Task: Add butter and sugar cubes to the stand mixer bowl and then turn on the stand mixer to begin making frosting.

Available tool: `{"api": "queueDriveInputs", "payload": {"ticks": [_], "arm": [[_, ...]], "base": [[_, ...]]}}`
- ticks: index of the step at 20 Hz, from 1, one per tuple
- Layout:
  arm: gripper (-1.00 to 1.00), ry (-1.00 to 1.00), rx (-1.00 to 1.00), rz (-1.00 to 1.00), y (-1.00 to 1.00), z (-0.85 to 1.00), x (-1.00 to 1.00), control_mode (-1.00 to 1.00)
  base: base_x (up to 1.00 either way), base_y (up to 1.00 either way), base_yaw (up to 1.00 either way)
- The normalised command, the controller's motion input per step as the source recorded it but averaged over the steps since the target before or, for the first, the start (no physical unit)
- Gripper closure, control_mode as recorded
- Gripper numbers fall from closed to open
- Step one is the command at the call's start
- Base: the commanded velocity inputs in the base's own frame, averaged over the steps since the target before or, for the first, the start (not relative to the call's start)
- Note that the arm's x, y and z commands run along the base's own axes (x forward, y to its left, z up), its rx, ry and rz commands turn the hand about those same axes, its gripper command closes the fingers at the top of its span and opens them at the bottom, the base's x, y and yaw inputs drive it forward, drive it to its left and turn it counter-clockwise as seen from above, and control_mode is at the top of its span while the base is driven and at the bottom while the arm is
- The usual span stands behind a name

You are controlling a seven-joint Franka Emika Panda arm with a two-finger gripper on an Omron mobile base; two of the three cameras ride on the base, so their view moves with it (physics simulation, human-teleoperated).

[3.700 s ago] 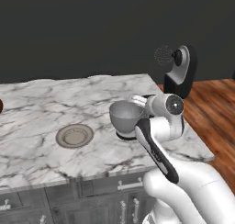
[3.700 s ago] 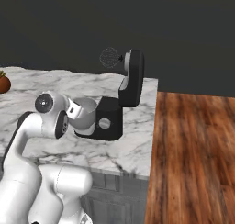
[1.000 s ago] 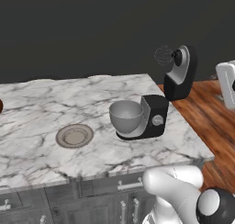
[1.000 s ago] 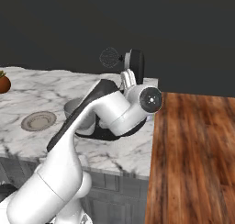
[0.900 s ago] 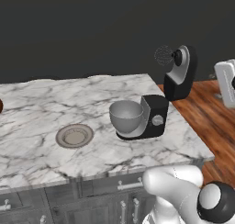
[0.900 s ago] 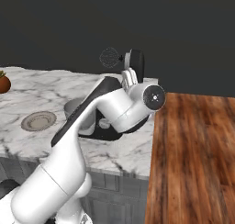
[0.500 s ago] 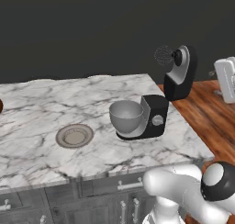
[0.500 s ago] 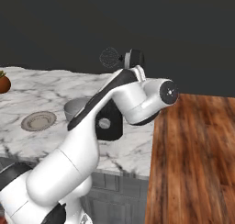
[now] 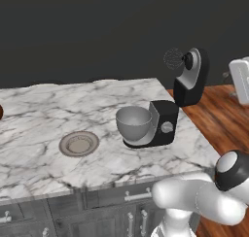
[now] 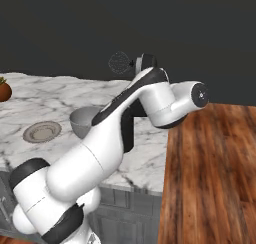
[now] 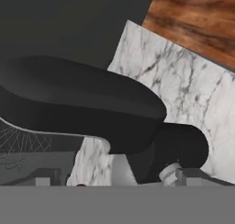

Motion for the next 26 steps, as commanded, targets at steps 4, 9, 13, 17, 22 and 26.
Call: {"api": "queueDriveInputs", "payload": {"ticks": [4, 9, 13, 17, 22, 26], "arm": [[-1.0, 0.0, 0.0, 0.04, 0.0, -0.04, 0.46, -1.0], [-1.0, 0.0, 0.0, 0.06, 0.0, -0.02, 0.53, -1.0], [-1.0, 0.0, 0.0, 0.07, 0.0, -0.01, 0.47, -1.0], [-1.0, 0.0, 0.0, 0.09, 0.0, -0.01, 0.38, -1.0], [-1.0, 0.0, 0.0, 0.15, 0.16, -0.02, 0.14, -1.0], [-1.0, 0.0, 0.0, 0.15, 0.1, -0.06, 0.35, -1.0]], "base": [[0.0, 0.0, 0.0], [0.0, 0.0, 0.0], [0.0, 0.0, 0.0], [0.0, 0.0, 0.0], [0.0, 0.0, 0.0], [0.0, 0.0, 0.0]]}}
